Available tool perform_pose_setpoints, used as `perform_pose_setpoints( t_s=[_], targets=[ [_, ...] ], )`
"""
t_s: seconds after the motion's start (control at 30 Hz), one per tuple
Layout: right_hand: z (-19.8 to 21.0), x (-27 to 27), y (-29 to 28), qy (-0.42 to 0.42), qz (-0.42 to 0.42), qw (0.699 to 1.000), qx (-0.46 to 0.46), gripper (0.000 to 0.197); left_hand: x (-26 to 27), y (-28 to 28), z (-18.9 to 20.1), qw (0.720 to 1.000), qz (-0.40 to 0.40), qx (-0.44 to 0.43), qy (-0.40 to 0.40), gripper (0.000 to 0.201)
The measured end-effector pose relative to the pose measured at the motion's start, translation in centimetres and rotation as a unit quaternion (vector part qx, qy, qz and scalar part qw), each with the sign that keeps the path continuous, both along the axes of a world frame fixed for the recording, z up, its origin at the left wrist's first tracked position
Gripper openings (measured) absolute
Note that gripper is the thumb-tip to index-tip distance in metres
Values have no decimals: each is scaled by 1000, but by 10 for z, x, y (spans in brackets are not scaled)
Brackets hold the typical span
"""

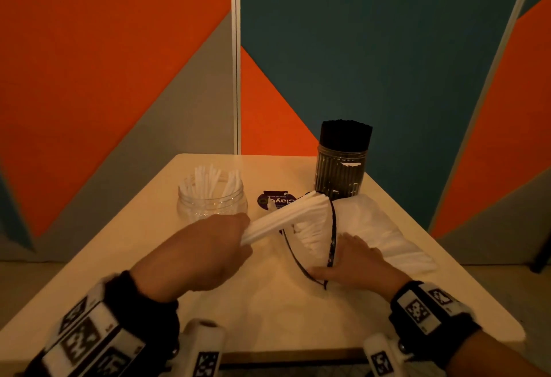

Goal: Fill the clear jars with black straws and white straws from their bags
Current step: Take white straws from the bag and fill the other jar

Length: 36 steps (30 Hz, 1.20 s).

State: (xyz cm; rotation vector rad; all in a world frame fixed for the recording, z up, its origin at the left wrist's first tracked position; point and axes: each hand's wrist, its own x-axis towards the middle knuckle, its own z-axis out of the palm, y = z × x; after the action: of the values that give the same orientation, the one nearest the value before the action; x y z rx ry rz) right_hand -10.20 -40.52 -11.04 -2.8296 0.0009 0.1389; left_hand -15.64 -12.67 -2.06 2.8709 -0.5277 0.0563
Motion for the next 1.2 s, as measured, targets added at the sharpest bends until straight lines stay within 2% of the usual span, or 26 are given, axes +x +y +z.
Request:
perform_pose_setpoints(
  t_s=[0.03,0.1,0.17,0.23,0.27,0.3,0.43,0.57,0.63,0.7,0.77,0.8,0.87,0.93,1.0,1.07,1.13,1.2],
  targets=[
    [7,-2,-1,-20,26,995,95,95,-1,2,0,1000,-7,-12,7,17],
    [29,-10,0,-90,43,961,258,70,1,1,-3,999,-18,-29,20,16],
    [52,-17,1,-172,30,911,374,72,5,-3,-7,998,-35,-47,30,15],
    [75,-20,7,-239,33,846,476,59,6,-11,-10,995,-61,-75,35,13],
    [86,-20,11,-262,37,823,503,56,7,-17,-10,991,-76,-98,42,9],
    [96,-20,16,-281,43,812,510,56,6,-22,-9,987,-91,-125,54,7],
    [115,-17,32,-357,76,809,460,50,5,-42,-8,957,-114,-223,145,10],
    [113,-7,49,-387,151,830,373,45,7,-64,-10,906,-123,-349,208,7],
    [113,-2,52,-406,164,820,368,43,11,-74,-11,883,-115,-399,218,7],
    [114,2,48,-413,147,800,410,44,17,-80,-11,860,-99,-450,219,6],
    [110,4,41,-403,116,782,462,51,27,-82,-10,829,-68,-514,209,4],
    [104,3,39,-391,96,773,491,52,32,-83,-8,804,-52,-555,206,4],
    [87,-4,40,-378,61,748,541,47,41,-84,-2,738,-29,-643,203,5],
    [66,-16,48,-390,45,721,571,43,50,-86,5,660,-12,-723,205,5],
    [48,-27,59,-359,22,700,617,56,57,-91,10,595,-8,-779,198,5],
    [42,-33,72,-255,-22,651,714,72,61,-97,12,562,-19,-809,172,5],
    [48,-32,79,-134,-61,580,801,76,60,-106,7,552,-35,-820,150,7],
    [55,-27,80,-75,-89,524,844,81,57,-112,-2,548,-54,-822,144,7]
  ],
)
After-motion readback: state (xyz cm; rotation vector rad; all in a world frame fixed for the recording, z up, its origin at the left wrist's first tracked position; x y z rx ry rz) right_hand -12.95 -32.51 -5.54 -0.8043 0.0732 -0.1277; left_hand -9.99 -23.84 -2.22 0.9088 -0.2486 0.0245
